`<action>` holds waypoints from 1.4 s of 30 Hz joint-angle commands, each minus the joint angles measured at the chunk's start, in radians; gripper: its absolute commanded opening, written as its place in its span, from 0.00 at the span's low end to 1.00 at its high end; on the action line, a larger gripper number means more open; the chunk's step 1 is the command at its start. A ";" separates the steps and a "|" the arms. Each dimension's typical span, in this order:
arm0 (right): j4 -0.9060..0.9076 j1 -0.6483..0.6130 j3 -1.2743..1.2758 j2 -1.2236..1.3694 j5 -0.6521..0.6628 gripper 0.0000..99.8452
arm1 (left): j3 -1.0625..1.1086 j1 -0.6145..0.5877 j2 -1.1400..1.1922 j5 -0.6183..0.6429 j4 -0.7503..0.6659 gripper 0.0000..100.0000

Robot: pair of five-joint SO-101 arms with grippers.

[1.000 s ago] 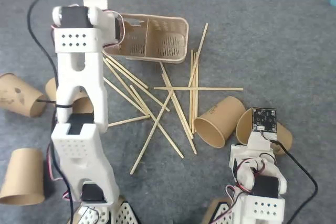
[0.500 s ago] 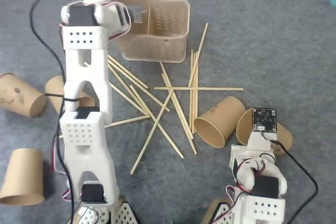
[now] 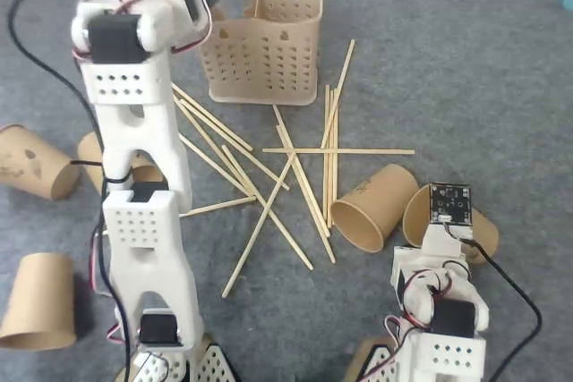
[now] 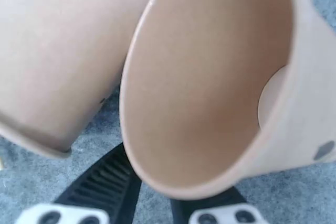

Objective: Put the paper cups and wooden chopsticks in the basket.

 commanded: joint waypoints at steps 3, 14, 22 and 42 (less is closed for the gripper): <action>0.005 0.005 0.018 -0.012 -0.009 0.01 | 0.082 0.003 0.044 -0.012 -0.029 0.26; 0.005 0.005 0.018 -0.012 -0.009 0.01 | 0.120 -0.037 0.189 -0.080 -0.083 0.19; 0.005 0.005 0.018 -0.012 -0.009 0.01 | 0.130 -0.009 0.129 -0.218 0.034 0.01; 0.005 0.005 0.018 -0.012 -0.009 0.01 | 0.538 0.018 -0.210 -0.233 0.021 0.07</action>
